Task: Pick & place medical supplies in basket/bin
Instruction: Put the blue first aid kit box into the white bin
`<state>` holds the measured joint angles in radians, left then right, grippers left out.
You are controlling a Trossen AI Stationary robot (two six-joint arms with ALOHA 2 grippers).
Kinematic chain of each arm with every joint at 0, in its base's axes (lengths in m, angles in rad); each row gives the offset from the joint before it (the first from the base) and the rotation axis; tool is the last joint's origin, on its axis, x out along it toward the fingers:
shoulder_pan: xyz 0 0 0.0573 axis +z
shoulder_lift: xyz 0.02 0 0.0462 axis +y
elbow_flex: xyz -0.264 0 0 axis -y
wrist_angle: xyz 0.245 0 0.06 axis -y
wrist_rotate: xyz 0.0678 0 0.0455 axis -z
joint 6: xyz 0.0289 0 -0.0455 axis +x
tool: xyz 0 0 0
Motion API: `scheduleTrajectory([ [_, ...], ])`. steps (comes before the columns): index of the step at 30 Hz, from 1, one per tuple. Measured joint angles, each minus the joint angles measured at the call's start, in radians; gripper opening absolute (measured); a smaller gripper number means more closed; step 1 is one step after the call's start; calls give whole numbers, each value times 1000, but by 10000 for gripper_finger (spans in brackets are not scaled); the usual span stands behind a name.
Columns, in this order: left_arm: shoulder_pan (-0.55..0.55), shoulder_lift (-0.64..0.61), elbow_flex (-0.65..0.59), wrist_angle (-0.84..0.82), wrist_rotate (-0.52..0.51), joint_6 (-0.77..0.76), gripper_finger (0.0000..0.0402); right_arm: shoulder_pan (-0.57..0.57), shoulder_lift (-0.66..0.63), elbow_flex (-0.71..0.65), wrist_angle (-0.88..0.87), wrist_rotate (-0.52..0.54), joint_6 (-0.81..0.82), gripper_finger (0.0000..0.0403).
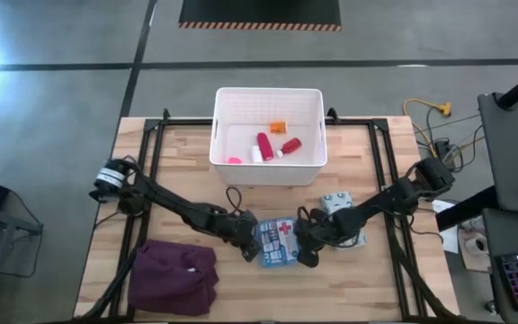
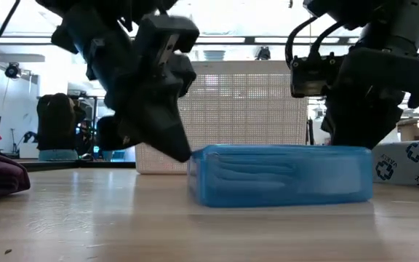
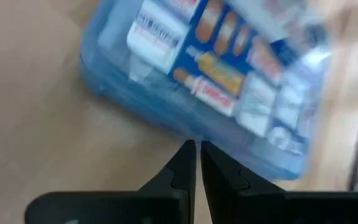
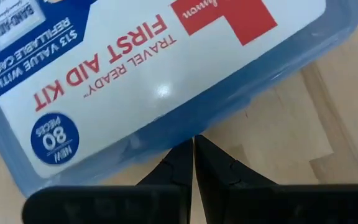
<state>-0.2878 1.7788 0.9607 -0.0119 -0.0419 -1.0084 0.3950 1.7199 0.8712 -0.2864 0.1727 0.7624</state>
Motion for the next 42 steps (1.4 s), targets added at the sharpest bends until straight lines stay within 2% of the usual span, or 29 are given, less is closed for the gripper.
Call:
scheduleTrajectory([
  [6, 0, 6, -6, -75, 0, -1, 8, 4, -5, 95, -2, -58, -95, 11],
  [13, 4, 5, -11, -114, -13, -3, 8, 3, -8, 265, -69, -61, -216, 11],
  [21, 9, 5, -12, -77, -13, 3, 8, -14, -9, 370, -120, 119, -344, 11],
  [25, 8, 5, -12, -64, -12, 2, 8, -37, -8, 369, -121, 113, -340, 11],
  [31, 6, 3, -12, -63, -12, 1, 8, -65, -8, 367, -116, 66, -213, 16],
  [34, 6, 3, -12, -67, -11, 1, 8, -85, -9, 365, -117, 6, -136, 38],
  [36, 6, 3, -12, -68, -11, 2, 8, -90, -10, 365, -118, 3, -103, 61],
  [42, 5, 2, -12, -72, 2, 13, 8, -92, -9, 377, -130, -34, 14, 157],
])
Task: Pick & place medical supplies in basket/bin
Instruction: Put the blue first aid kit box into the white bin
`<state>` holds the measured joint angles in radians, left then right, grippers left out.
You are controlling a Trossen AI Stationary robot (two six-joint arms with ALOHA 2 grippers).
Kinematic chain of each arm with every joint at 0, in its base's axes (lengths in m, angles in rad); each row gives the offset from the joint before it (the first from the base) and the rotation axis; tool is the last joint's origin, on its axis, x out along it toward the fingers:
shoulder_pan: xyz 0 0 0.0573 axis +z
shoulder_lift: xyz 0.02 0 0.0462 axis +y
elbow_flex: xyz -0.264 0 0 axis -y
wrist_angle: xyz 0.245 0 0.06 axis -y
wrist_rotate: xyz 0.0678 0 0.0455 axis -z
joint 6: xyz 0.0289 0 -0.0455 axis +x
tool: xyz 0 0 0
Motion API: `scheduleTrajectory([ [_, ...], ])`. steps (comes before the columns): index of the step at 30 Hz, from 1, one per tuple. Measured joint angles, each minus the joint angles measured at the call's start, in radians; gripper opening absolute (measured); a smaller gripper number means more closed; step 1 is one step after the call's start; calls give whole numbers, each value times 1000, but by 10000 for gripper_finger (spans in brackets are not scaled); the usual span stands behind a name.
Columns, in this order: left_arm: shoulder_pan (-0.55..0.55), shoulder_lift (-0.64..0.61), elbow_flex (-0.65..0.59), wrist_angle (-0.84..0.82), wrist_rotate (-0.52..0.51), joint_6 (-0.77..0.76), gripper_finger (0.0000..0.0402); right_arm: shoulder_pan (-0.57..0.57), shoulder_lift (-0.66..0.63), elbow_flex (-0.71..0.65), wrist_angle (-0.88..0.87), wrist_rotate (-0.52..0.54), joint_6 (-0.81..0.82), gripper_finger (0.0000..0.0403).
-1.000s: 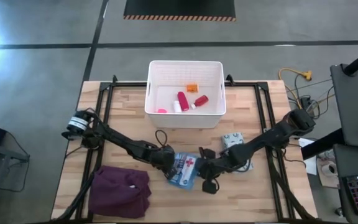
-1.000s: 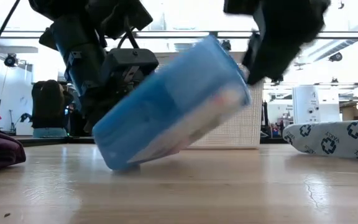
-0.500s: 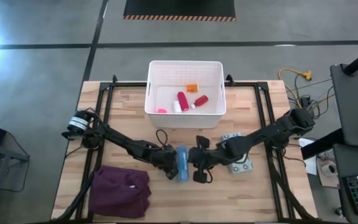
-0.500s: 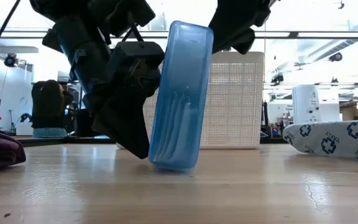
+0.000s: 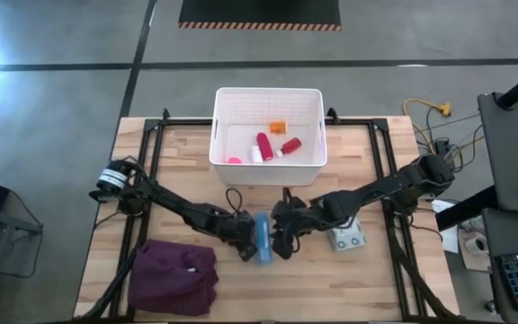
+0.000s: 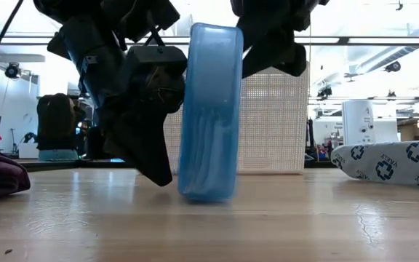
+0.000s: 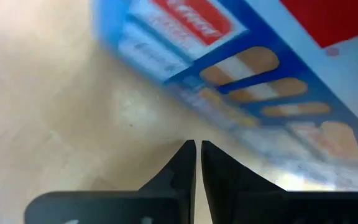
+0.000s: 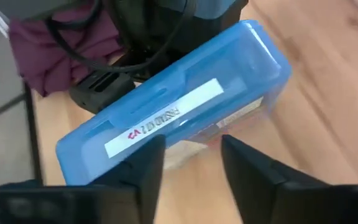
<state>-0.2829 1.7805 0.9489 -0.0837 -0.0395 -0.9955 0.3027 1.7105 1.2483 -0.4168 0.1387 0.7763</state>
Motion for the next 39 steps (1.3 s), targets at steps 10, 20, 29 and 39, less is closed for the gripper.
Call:
scheduleTrajectory([
  [10, 4, 0, 1, 36, -20, -15, 8, 1, 2, 34, 8, -51, 144, 265],
  [20, 2, 0, 1, 87, -21, -12, 8, 1, 9, 50, -66, -65, 326, 281],
  [29, 2, -2, 57, 146, -53, -4, 8, 2, 7, 52, -132, -61, 420, 283],
  [39, 2, -2, 145, 112, -95, 77, 8, 2, 6, 72, -166, -58, 430, 283],
])
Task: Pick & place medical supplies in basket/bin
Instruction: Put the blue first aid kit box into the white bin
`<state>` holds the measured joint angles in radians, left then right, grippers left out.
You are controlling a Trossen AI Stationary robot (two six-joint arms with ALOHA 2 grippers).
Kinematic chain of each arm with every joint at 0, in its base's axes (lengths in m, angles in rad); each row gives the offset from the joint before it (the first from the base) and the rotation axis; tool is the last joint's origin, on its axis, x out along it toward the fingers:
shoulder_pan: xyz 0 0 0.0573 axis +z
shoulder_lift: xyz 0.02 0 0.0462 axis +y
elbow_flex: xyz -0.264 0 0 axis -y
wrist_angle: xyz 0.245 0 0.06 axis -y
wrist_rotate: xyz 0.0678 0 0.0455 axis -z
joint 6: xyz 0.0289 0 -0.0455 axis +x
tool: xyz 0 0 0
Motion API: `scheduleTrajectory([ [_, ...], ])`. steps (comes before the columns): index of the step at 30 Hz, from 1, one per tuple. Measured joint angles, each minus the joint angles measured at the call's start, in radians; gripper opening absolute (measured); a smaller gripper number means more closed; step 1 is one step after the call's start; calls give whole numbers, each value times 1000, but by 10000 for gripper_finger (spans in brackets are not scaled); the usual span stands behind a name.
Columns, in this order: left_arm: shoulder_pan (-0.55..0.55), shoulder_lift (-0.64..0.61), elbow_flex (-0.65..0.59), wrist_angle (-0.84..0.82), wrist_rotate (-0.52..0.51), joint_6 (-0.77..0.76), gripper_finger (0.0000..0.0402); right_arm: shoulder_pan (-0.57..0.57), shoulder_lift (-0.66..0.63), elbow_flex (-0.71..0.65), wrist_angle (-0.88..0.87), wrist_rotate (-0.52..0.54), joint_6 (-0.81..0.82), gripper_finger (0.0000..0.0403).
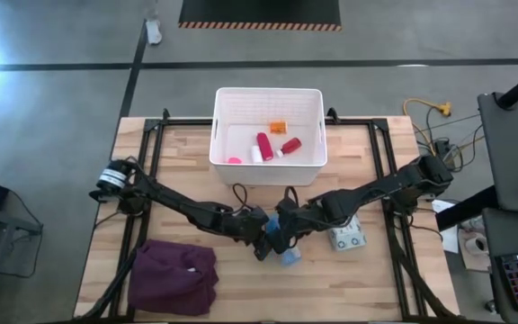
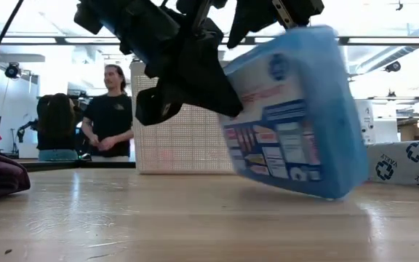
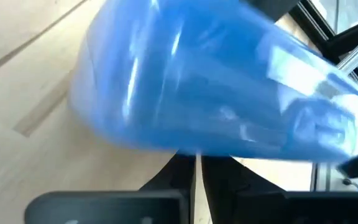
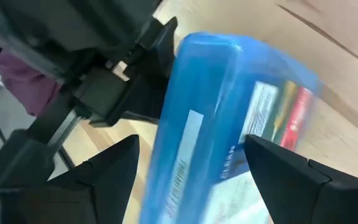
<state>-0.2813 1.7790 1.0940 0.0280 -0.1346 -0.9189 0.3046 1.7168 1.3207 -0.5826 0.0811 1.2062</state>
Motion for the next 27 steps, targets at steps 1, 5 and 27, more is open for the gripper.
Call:
scheduleTrajectory([
  [1, 0, 0, 0, -2, -4, 1, 8, 0, 0, 0, -2, 0, 1, 283],
  [5, 0, 0, -1, -5, -24, 1, 8, 0, 0, 0, -12, -3, 2, 281],
  [27, 1, 0, -1, -9, -41, 31, 8, 19, -8, 0, -67, -12, -17, 288],
])
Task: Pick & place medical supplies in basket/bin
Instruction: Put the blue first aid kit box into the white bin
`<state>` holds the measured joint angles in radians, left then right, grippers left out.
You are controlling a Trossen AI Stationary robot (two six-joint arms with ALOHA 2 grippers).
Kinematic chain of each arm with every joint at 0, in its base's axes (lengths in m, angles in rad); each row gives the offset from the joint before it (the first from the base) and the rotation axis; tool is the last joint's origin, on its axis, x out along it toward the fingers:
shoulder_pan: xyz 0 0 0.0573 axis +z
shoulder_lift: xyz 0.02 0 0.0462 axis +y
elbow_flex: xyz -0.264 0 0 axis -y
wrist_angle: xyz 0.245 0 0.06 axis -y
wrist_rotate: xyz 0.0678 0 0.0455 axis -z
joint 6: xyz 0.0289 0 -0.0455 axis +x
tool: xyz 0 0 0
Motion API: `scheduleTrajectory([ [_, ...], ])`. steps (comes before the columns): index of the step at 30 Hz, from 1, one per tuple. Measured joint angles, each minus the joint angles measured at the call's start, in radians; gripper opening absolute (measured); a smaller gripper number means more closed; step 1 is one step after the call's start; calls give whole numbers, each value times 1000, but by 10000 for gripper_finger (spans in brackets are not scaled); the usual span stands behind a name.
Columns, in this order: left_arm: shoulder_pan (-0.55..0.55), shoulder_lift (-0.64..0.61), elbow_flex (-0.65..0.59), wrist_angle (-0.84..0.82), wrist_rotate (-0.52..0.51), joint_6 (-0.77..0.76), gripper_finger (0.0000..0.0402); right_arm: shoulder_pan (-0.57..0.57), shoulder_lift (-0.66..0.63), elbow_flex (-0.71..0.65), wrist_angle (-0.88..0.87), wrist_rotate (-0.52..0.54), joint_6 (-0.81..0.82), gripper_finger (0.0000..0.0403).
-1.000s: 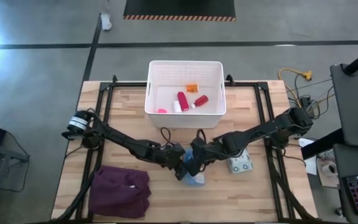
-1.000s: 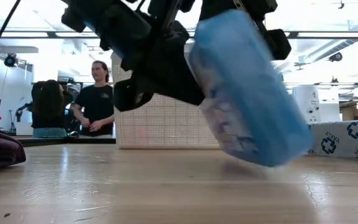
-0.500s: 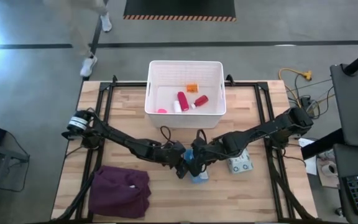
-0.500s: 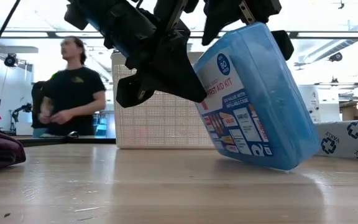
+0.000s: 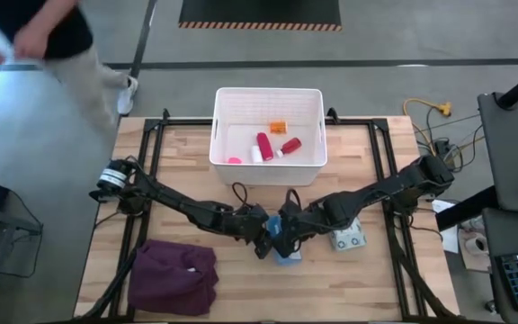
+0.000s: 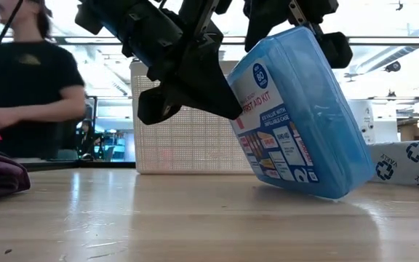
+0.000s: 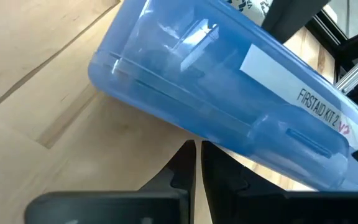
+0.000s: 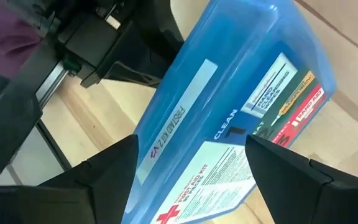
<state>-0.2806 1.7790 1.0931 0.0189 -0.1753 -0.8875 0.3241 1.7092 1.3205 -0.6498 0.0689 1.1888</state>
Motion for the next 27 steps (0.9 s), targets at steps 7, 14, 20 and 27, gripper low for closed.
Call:
scheduleTrajectory([
  [7, 0, 0, 0, 13, 0, 56, 8, 17, -1, 0, 0, 9, 14, 288],
  [14, 5, 0, 0, 60, -12, 194, 8, 36, -2, 0, -4, 9, 7, 288],
  [20, 32, 0, 1, 79, -9, 318, 8, 56, -5, 2, -66, 5, -45, 288],
  [27, 73, 0, 1, 127, 77, 359, 8, 84, -4, 0, -96, 5, -39, 288],
])
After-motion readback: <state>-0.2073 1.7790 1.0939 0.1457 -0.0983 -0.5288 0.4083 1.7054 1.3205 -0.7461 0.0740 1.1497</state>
